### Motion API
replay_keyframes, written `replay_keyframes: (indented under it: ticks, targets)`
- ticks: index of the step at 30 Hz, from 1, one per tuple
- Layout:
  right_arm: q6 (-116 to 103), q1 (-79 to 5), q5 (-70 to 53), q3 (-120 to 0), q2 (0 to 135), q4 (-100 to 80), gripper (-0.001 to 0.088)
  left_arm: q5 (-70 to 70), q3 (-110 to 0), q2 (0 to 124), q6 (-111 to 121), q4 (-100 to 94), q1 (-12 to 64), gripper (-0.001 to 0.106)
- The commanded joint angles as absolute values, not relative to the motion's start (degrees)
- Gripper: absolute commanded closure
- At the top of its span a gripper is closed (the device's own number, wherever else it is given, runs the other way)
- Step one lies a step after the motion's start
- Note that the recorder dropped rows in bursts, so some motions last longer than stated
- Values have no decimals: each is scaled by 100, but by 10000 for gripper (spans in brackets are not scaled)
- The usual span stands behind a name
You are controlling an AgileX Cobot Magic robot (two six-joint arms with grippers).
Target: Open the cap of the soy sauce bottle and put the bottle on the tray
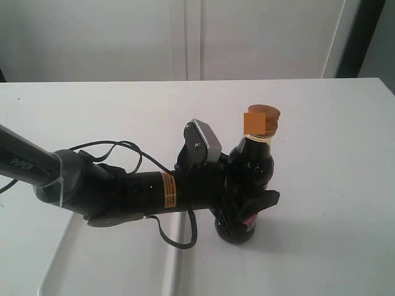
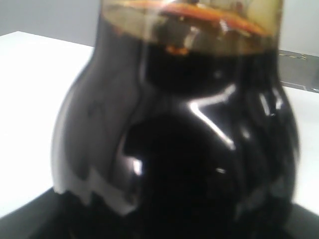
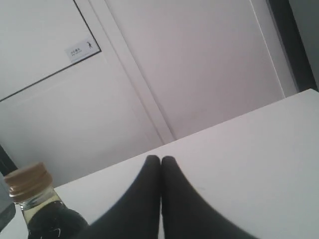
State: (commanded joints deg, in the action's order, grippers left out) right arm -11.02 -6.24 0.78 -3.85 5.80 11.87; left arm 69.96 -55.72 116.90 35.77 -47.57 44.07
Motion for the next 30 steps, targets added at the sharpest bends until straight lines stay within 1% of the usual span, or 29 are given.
replay_keyframes:
  ticks: [7, 17, 20, 24, 27, 30]
  targets:
    - [-747, -624, 547, -970, 1223, 1175, 868, 6996, -5572, 11690, 3577, -4757, 4407, 1053]
    - [-747, -624, 138, -1983, 2619, 853, 868, 6996, -5572, 11690, 3577, -4757, 4407, 1053]
    - [-600, -624, -313, -2230, 3055, 678, 868, 6996, -5572, 11690, 3577, -4757, 4407, 1053]
    - [94, -624, -1264, -2549, 3603, 728, 868, 6996, -5572, 11690, 3577, -4757, 4407, 1053]
    - [901, -624, -1687, -2705, 3876, 1152, 868, 6996, -5572, 11690, 3577, -4757, 4407, 1053]
    - [2140, -624, -2235, -2888, 4123, 2166, 868, 6996, -5572, 11690, 3577, -4757, 4407, 1053]
